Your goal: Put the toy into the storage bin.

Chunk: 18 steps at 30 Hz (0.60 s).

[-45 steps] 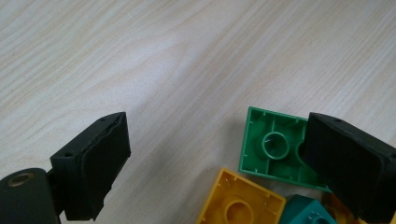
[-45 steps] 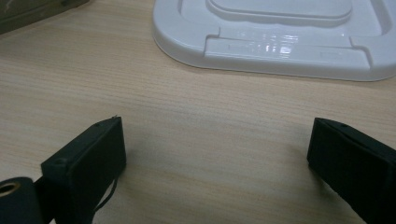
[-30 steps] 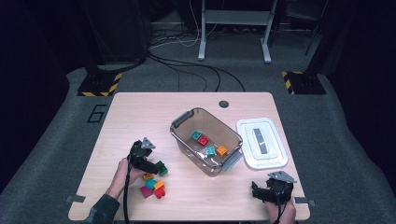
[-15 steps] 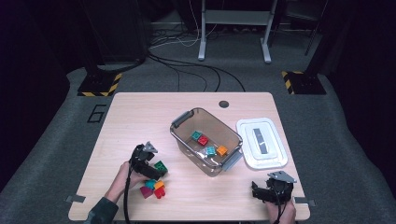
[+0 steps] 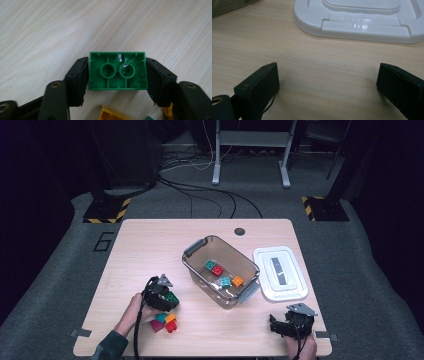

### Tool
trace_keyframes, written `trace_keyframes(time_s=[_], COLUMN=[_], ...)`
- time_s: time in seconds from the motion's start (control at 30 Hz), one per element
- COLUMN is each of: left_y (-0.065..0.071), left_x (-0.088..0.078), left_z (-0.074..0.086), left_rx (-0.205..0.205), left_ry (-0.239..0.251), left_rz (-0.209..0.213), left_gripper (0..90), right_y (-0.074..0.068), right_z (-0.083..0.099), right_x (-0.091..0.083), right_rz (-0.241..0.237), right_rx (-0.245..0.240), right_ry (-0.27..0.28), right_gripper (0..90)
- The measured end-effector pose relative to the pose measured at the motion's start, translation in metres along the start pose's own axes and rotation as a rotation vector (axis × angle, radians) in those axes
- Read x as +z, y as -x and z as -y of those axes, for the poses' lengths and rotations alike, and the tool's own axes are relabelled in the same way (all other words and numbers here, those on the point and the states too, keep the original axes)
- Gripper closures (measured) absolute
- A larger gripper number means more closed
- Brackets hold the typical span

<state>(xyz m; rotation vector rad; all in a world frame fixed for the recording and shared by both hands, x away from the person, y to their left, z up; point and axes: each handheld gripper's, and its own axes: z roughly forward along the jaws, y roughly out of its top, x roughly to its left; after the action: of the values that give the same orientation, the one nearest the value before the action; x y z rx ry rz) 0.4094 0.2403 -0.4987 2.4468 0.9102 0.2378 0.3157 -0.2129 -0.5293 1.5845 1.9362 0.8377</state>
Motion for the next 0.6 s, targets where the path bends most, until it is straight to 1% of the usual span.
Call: trace_keyframes(time_s=[0.03,0.13,0.33,0.37,0.4,0.43,0.6], left_y=[0.0003,0.0000,-0.0015,-0.0015,-0.0016,-0.0011,-0.0007], left_x=[0.0011,0.0014,0.0012,0.0018,0.0012,0.0017,0.0021], left_z=[0.0000,0.0001,0.0008,0.0009,0.0004,0.0005,0.0003], left_rx=[0.003,0.005,-0.004,-0.007,-0.003,-0.003,-0.004], left_ry=[-0.007,-0.007,-0.002,0.004,-0.004,0.000,0.002], left_rz=[0.000,0.002,0.014,0.013,0.014,0.007,0.003], left_gripper=[42.1,42.6,42.8,42.9,42.8,42.8,42.8], right_y=[-0.0001,0.0000,0.0000,0.0000,-0.0001,0.0000,-0.0001], right_z=[0.0000,0.0000,0.0000,0.0000,0.0000,0.0000,0.0000], right_x=[0.0000,0.0000,0.0000,0.0000,0.0000,0.0000,0.0000], right_rz=[0.000,0.000,0.000,0.000,0.000,0.000,0.000], right_rx=[0.001,0.000,0.000,0.000,0.001,0.000,0.001], right_ry=[0.000,0.000,0.000,0.000,-0.001,0.000,0.000], right_gripper=[3.5,3.5,3.5,3.5,3.5,3.5,3.5])
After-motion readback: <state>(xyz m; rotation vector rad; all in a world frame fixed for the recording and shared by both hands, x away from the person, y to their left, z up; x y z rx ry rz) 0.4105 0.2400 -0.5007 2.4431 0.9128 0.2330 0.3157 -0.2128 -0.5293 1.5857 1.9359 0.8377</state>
